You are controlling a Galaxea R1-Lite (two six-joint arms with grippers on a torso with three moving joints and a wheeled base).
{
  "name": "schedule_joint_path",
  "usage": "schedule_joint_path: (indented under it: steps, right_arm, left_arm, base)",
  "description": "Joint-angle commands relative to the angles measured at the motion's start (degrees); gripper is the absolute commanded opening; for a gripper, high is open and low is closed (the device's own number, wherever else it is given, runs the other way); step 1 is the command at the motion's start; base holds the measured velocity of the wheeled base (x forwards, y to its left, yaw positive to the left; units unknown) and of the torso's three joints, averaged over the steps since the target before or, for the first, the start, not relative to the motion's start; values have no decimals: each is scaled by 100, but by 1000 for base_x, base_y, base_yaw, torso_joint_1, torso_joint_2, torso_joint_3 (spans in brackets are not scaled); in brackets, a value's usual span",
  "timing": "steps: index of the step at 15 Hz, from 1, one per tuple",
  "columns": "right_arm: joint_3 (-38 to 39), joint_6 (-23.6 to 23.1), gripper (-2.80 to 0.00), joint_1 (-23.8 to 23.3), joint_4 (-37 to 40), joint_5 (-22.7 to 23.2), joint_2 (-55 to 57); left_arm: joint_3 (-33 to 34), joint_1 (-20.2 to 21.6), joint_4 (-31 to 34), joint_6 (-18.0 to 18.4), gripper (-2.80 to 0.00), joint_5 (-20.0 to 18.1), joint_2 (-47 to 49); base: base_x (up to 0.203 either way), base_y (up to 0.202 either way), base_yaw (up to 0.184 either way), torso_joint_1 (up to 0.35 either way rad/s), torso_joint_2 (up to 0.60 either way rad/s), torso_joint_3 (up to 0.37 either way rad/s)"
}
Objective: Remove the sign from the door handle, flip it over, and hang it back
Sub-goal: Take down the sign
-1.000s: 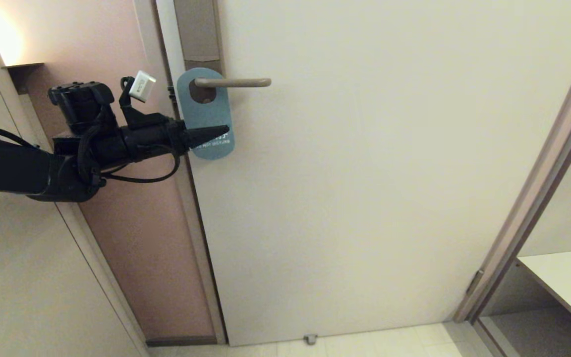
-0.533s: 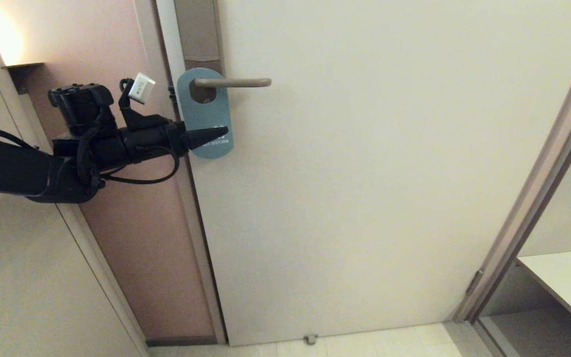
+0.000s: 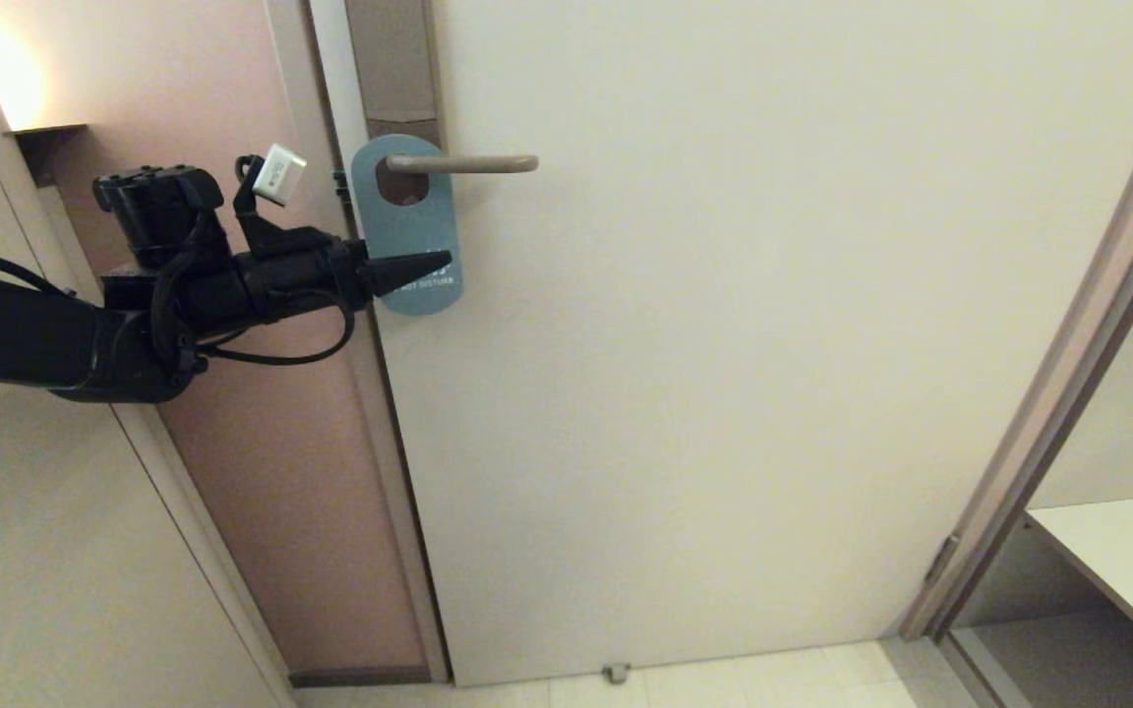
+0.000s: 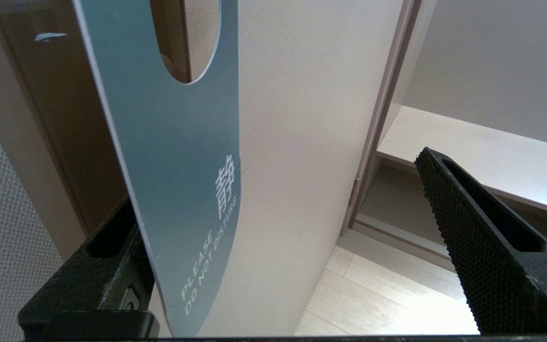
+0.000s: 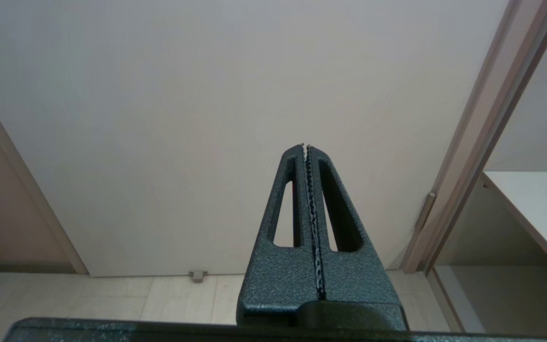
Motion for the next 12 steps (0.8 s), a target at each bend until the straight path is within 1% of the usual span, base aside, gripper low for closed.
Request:
schedule_joint_path:
  steps: [1,3,4,12]
  right_arm:
    - [0,2,-280,2,-2,2,0]
    - [0,2,-280,2,-2,2,0]
    - [0,2,-280,2,-2,2,0]
    - [0,2,-280,2,-2,2,0]
  left_arm:
    - [0,-2,-27,-6,0,-32,-17]
    - [-6,-2,-27,-15,0,-32,-17]
    - [-9,-2,-27,-24,-280,-32,-6]
    - [-9,6,-27,-15,-280,-24,-70]
  base:
    - [0,0,0,0,0,0]
    - [0,0,0,0,0,0]
    - [0,0,0,0,0,0]
    - [0,0,0,0,0,0]
